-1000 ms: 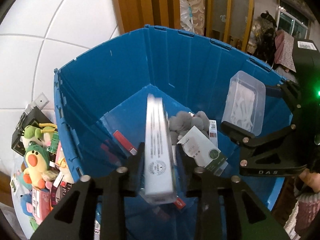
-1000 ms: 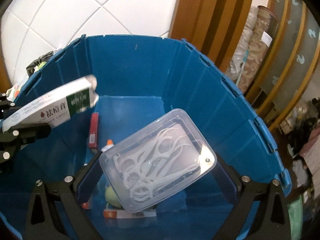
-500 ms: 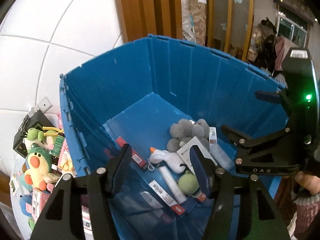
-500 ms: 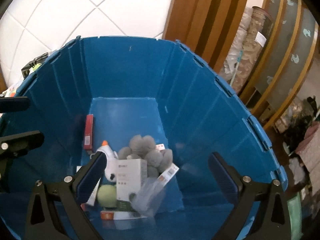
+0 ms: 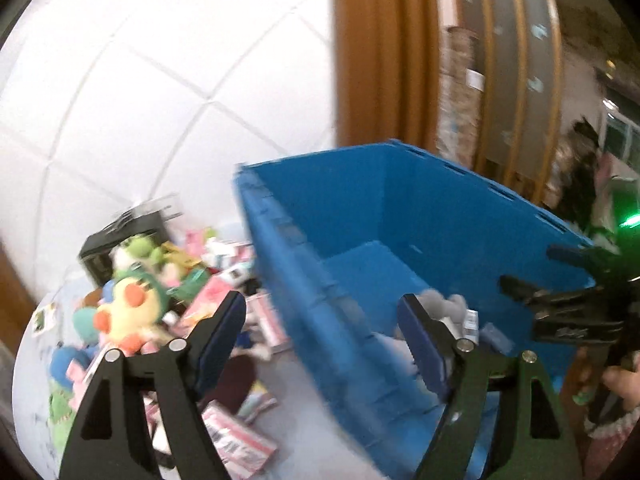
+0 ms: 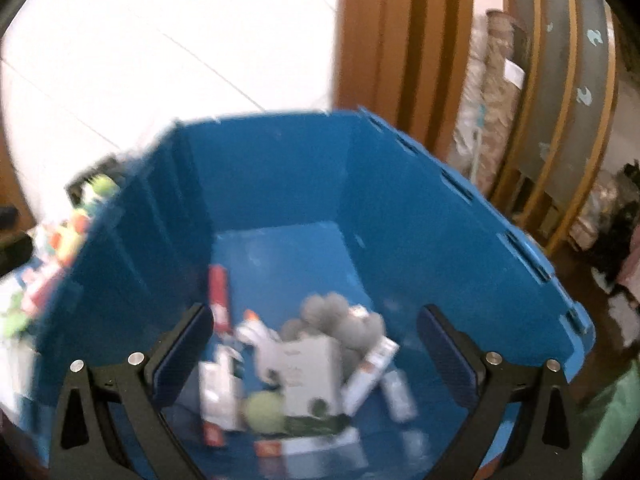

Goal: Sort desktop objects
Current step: 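Move both grippers back over the pile on the table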

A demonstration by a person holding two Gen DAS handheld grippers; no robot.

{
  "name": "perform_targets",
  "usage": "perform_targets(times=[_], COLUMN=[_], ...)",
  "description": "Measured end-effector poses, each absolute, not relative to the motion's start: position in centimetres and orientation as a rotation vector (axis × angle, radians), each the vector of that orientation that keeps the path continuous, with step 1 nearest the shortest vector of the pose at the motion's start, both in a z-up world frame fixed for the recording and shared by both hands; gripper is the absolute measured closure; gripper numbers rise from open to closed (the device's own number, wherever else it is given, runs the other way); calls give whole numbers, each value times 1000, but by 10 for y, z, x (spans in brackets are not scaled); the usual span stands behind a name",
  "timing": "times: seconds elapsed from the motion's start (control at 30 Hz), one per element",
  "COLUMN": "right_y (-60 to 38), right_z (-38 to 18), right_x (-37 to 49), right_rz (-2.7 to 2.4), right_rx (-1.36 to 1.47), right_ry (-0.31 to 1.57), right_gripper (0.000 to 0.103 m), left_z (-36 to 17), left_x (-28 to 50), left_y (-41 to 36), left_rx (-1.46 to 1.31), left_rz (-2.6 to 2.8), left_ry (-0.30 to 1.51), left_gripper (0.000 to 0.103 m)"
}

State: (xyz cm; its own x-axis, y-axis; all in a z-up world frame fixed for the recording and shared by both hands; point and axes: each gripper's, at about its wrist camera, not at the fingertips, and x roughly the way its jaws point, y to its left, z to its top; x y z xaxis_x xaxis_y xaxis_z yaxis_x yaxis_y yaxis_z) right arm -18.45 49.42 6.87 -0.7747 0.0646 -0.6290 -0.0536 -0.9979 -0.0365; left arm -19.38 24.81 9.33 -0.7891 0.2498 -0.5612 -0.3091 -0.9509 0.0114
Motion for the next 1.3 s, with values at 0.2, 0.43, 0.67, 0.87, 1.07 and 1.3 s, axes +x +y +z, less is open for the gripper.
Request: perform_targets(times=[0.2, 0.43, 0.67, 0.87, 1.07, 1.3], right_y=[431, 343, 258, 207, 184, 178], right_z=[104, 127, 108, 42, -44, -118], right_x=[-174, -167, -178, -204, -224, -232], right_rz=[3061, 3247, 3359, 3318, 3188, 3081], right_rx=[-893, -834, -950, -1229, -1532, -1714], right_ry=[-54, -105, -178, -241, -269, -268], right_gripper=[0, 0, 0, 0, 0, 0], left_z=[70, 30, -15, -62, -104, -135], left_x=[-192, -189, -185, -181, -181, -198], left_y=[164, 60, -21, -72, -90, -52], left_rx=[-924, -1090, -1295, -1484, -1607, -1538], left_rz=[2879, 3015, 3059, 3041, 2987, 2932], left_ry=[73, -34, -87, -154, -195, -190], left_gripper=[25, 25, 25, 25, 25, 26])
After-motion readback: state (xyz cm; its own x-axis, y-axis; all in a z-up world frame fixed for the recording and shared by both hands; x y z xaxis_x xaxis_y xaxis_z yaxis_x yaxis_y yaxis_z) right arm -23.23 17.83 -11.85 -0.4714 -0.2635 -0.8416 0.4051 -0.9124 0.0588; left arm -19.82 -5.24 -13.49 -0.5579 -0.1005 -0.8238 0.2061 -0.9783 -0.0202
